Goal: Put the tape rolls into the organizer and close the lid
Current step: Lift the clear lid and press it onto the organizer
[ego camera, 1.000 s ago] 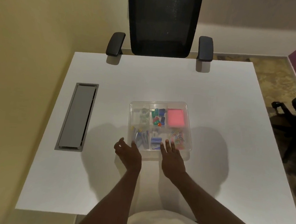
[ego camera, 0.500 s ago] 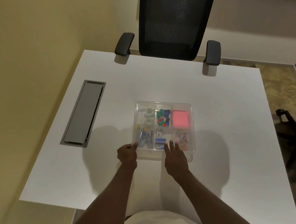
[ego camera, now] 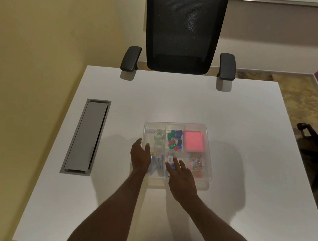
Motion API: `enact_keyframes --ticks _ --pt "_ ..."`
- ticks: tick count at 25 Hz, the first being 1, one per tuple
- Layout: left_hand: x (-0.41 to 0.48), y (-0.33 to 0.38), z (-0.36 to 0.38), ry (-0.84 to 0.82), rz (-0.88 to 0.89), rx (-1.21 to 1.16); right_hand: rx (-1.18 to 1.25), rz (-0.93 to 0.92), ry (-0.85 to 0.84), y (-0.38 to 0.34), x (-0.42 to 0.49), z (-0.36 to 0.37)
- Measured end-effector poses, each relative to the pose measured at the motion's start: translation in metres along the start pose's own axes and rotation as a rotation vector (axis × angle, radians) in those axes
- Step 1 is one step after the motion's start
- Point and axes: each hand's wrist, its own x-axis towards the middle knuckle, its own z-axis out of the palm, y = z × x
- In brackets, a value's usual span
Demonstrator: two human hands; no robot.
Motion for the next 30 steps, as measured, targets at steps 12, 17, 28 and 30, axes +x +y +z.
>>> enact_keyframes --ticks 12,17,28,30 --pt "0.127 0.061 0.010 -0.232 -0.389 -0.175 0.052 0.037 0.073 -0.002 0.002 -0.004" --pt "0.133 0.065 0.010 -0.284 -0.404 -0.262 0.025 0.036 0.128 -0.001 0.001 0.004" --pt "0.020 0.029 0.035 -0.101 0.328 0.382 0.107 -0.010 0.210 0.010 -0.016 -0.004" --pt "-0.012 0.006 0.040 -0.187 0.450 0.430 0.074 0.005 0.291 0.016 -0.026 0.001"
